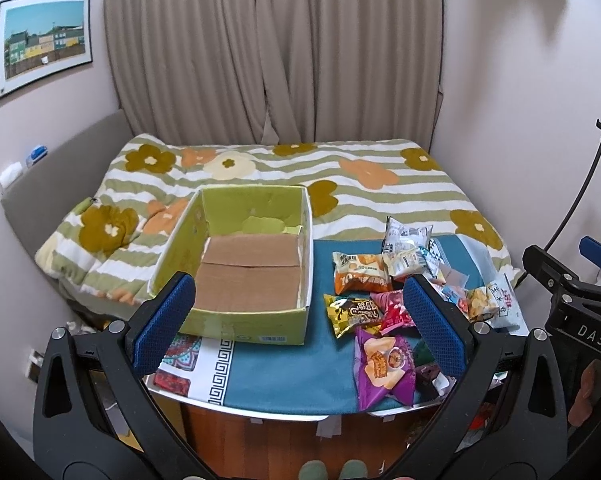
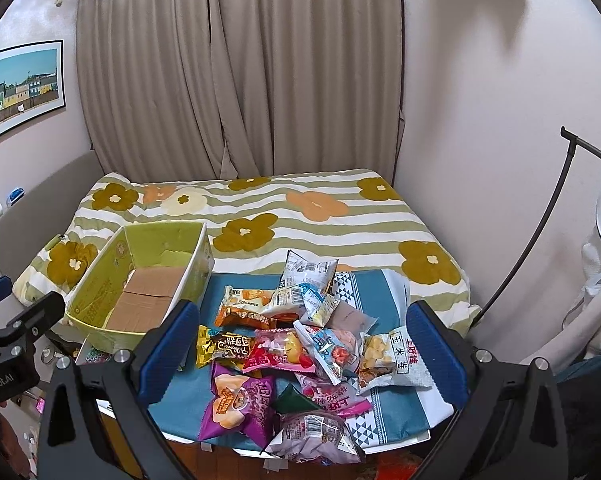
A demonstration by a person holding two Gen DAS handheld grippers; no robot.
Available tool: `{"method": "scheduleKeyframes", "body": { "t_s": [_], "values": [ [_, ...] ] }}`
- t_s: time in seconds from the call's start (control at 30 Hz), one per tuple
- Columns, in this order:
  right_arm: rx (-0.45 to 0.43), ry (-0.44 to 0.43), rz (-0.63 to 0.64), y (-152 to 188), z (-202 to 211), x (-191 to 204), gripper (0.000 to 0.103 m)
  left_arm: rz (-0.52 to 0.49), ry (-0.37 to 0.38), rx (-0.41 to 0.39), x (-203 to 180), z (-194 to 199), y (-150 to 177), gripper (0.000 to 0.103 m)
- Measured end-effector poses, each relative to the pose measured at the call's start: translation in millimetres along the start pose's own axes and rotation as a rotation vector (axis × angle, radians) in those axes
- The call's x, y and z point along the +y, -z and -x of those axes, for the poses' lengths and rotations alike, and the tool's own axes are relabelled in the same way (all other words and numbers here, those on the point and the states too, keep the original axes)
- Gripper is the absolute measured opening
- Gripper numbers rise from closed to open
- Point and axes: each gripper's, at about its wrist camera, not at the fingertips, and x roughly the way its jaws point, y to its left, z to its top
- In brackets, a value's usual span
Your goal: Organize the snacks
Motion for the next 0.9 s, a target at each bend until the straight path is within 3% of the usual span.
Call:
{"method": "scheduleKeyframes", "body": {
  "t_s": [0.9],
  "values": [
    [0.006, 0.001, -0.005, -0.6, -3.7, -3.0, 0.103, -0.002, 0.011, 0.009, -2.6, -3.0, -2.2, 0.103]
  ]
}}
